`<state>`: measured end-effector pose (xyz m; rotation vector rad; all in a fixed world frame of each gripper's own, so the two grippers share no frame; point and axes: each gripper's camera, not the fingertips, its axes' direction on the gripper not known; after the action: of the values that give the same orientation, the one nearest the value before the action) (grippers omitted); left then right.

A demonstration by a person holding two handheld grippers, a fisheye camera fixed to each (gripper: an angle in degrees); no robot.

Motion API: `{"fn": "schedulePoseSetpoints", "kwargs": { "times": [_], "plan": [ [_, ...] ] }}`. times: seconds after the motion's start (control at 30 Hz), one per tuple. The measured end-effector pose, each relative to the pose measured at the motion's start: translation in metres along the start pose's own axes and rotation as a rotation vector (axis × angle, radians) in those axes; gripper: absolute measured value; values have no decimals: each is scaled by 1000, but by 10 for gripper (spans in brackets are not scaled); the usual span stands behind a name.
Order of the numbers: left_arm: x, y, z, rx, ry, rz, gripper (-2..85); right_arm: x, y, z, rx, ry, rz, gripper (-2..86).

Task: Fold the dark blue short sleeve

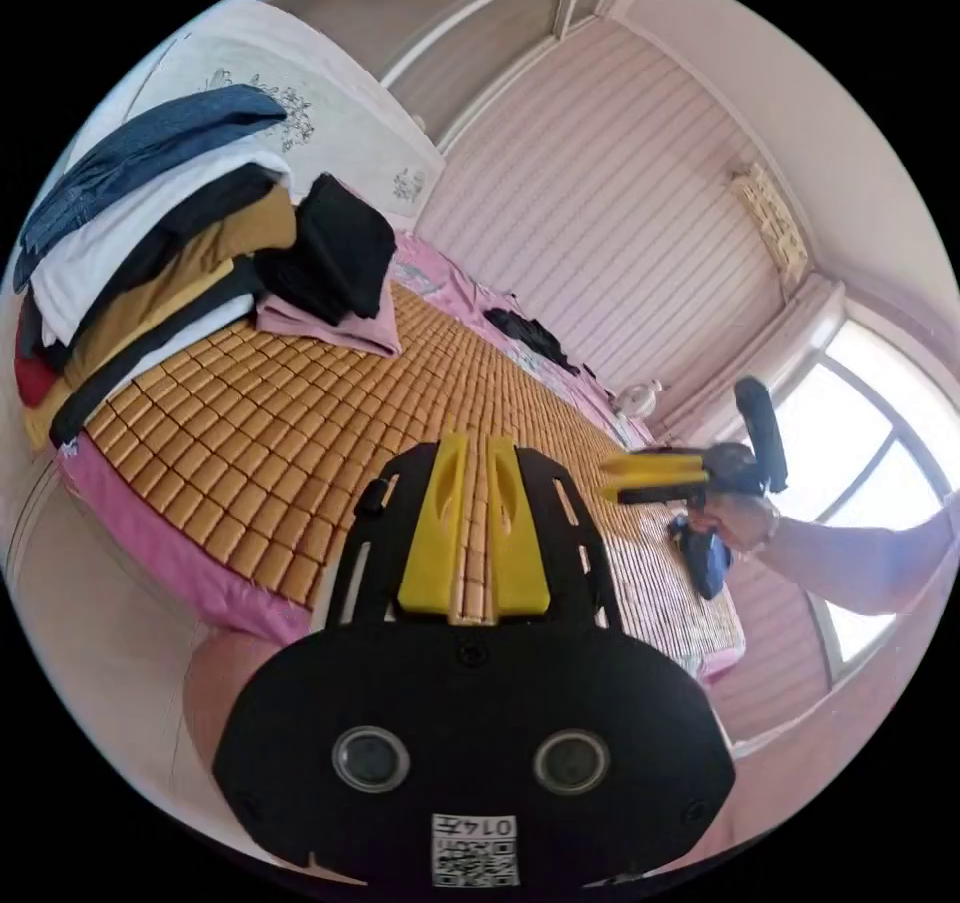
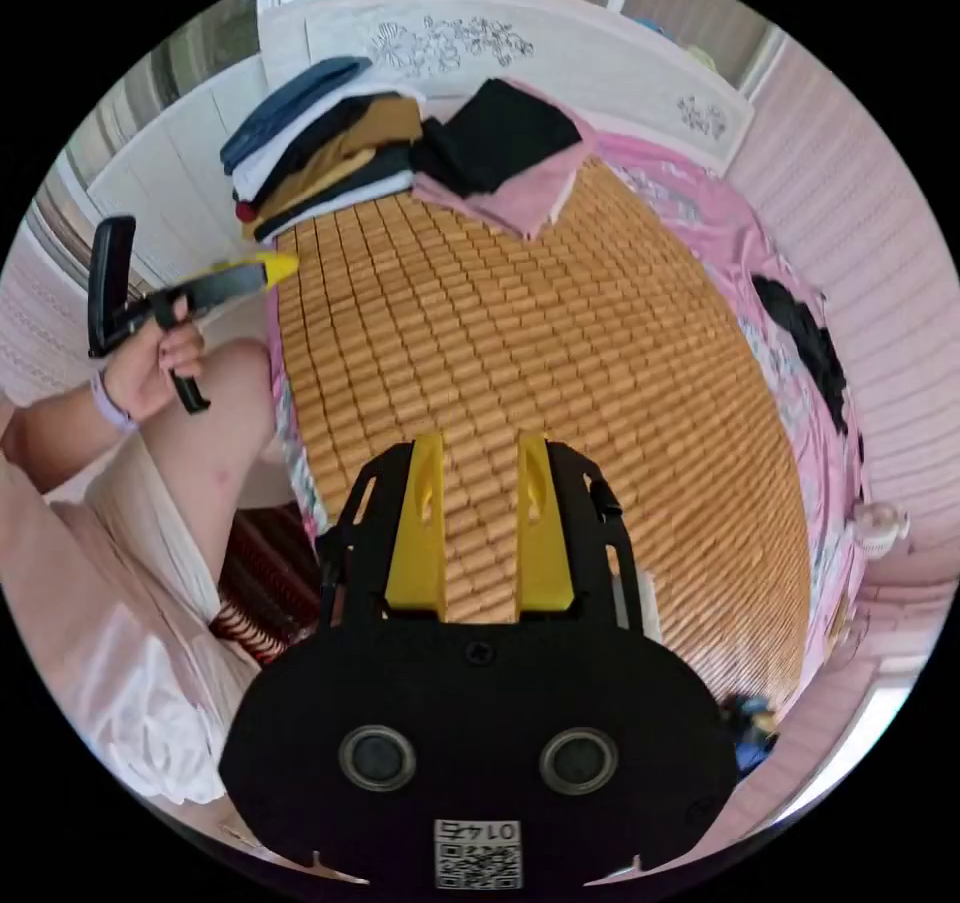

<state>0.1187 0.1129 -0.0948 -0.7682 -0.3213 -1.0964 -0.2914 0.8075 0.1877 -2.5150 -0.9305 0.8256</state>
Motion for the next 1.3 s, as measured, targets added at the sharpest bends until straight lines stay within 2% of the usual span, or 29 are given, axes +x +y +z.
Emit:
{"fn": "schedulePoseSetpoints", "kwargs": {
  "times": [0.07, 0.13, 0.17, 0.33, 0.47, 0.7, 0.93, 1.03, 1.13, 1.3],
  "plan": [
    [38, 35, -4, -51, 50, 56, -3, -18, 89, -6, -18, 5, 118, 110],
    [72, 54, -1, -77, 104, 112, -7, -36, 190, -24, -18, 21, 336, 110],
    [96, 64, 5, -99, 151, 164, -8, -40, 212, -29, -9, 23, 393, 110],
    [194, 81, 35, -190, 315, 344, -5, -60, 357, -67, 185, 112, 802, 111],
    [281, 95, 59, -242, 388, 516, 32, -58, 408, -72, 265, 182, 895, 112],
    [411, 129, 135, -395, 407, 754, 90, -8, 490, -56, 323, 250, 983, 121],
    [574, 164, 278, -532, 461, 1077, 106, 100, 573, -36, 319, 354, 1103, 124],
    [642, 176, 349, -564, 482, 1173, 104, 157, 614, -18, 319, 297, 1222, 123],
    [705, 188, 427, -591, 480, 1208, 103, 205, 653, 6, 336, 265, 1366, 124],
    [783, 198, 547, -631, 468, 1122, 120, 263, 695, 43, 374, 181, 1489, 101]
  ]
}}
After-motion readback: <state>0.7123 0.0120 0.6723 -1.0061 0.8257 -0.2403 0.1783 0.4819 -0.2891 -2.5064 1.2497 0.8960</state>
